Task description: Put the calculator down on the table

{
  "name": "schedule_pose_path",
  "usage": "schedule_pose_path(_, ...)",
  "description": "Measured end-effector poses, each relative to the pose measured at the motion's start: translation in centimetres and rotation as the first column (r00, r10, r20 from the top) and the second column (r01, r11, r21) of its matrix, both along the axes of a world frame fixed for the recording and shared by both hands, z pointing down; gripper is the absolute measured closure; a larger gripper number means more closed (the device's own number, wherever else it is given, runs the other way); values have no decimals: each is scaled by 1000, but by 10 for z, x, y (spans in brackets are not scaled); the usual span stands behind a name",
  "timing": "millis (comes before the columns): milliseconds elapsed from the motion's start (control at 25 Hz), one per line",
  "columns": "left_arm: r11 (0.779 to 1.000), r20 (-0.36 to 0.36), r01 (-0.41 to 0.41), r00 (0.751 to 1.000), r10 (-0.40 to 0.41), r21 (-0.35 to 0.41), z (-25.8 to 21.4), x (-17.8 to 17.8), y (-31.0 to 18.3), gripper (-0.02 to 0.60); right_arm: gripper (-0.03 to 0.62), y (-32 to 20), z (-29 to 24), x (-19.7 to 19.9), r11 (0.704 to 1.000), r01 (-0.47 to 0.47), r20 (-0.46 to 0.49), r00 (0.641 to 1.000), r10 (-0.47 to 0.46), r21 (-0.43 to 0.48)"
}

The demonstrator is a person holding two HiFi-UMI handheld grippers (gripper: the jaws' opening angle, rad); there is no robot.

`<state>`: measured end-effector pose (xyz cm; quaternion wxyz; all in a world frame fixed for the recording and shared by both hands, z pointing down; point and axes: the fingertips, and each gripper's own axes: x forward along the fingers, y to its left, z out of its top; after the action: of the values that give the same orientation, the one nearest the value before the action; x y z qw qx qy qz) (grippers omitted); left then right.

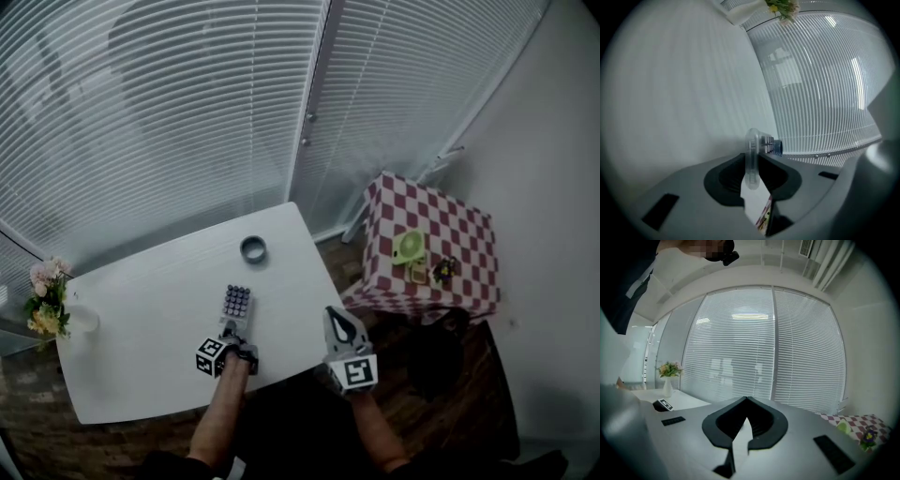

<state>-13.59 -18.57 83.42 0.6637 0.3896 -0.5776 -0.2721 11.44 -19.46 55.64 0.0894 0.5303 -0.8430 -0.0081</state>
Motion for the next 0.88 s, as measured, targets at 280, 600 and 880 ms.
schedule_pose_path(280,1000,-2,-13,1000,13,-23,14,6,-13,497,588,0,6,6,999,-18,-21,1000,17,-49)
schedule_pose_path(600,1000,-26,-10,1000,10,10,25,13,-29,499,588,0,12,5,998,-9,-19,1000,8,-56)
schedule_pose_path(880,998,-4,-18,1000,18,68,26,17,-47,497,589,4,15,7,997,-17,-27,1000,15,-72)
